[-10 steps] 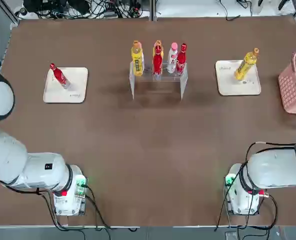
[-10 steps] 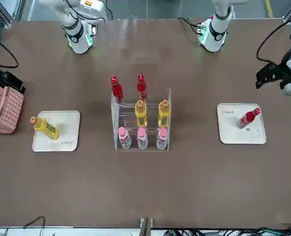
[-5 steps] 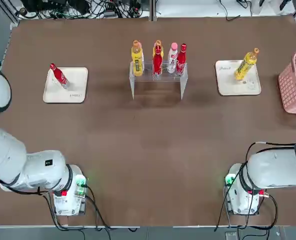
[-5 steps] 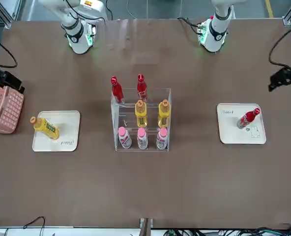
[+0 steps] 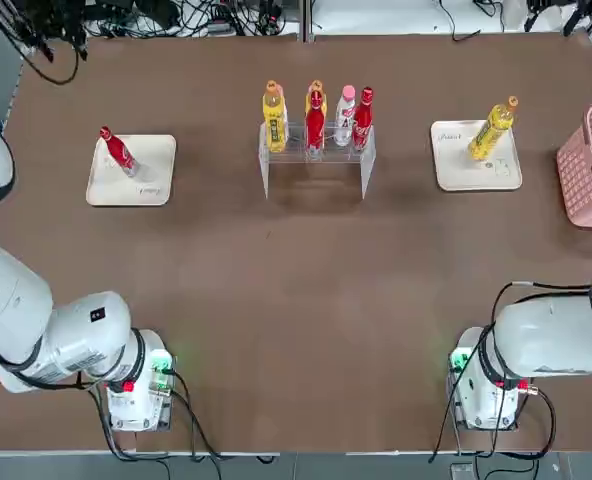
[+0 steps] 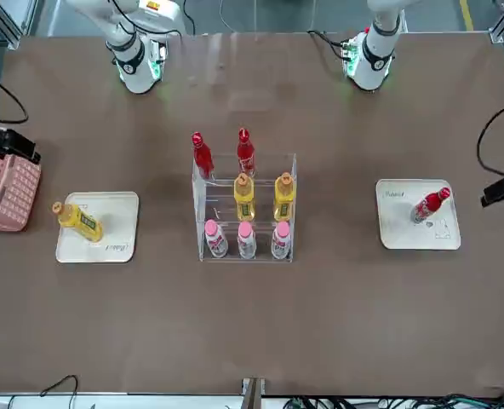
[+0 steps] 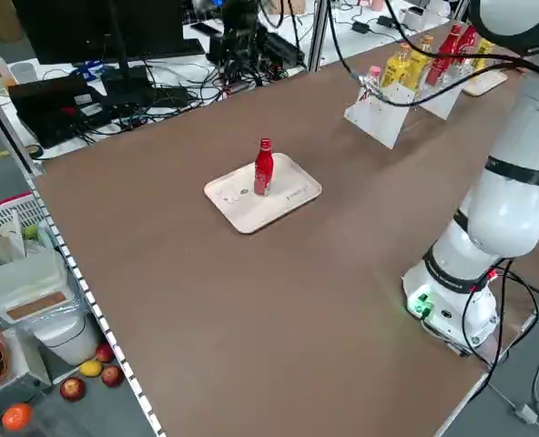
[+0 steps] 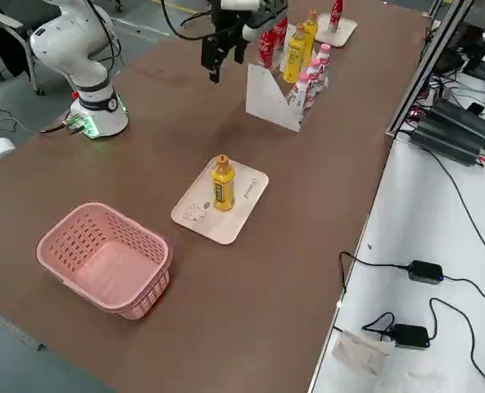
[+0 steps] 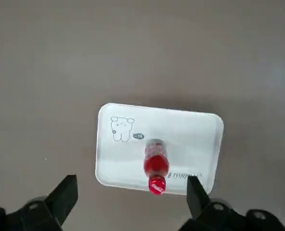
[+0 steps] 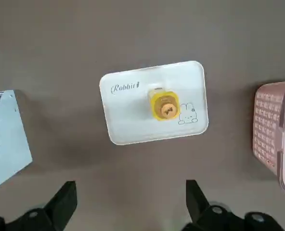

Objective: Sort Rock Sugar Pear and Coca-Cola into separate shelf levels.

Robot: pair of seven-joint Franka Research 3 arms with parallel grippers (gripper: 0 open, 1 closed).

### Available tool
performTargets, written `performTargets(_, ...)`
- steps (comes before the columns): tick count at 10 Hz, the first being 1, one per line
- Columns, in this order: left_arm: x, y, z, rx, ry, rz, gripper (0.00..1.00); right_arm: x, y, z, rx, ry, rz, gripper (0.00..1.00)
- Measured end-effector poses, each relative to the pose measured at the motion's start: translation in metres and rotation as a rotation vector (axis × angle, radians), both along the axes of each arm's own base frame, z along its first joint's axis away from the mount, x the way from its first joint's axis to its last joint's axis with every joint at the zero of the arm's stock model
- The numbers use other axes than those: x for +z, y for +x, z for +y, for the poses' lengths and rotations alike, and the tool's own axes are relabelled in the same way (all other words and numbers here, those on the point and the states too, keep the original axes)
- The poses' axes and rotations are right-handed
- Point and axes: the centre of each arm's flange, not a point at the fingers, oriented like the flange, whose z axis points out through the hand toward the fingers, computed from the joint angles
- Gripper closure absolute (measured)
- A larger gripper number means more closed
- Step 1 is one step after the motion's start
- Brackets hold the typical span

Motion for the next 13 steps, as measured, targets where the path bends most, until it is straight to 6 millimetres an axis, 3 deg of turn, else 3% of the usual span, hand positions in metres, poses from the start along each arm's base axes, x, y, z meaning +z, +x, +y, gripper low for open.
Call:
performTargets(2,-0.03,-0.009,-0.005,0.001,-0.01,0.043,0.02,-0.045,0.003,-0.021,0.058,-0.006,-0.019,0.04)
performTargets(4,-0.05,-0.017,-0.009,0.0,-0.012,0.054,0.02,-0.083,0.003,-0.024,0.066,-0.019,-0.035,0.1)
performTargets(7,-0.091,-0.031,-0.013,-0.003,-0.015,0.058,0.02,-0.145,-0.003,-0.034,0.055,-0.037,-0.109,0.11)
performTargets(12,-0.133,-0.057,-0.018,0.005,-0.008,0.023,0.09,-0.175,-0.011,-0.038,0.09,-0.049,-0.15,0.11)
performTargets(13,-0.139,-0.063,-0.02,0.004,-0.006,0.018,0.17,-0.188,-0.016,-0.037,0.092,-0.05,-0.156,0.11)
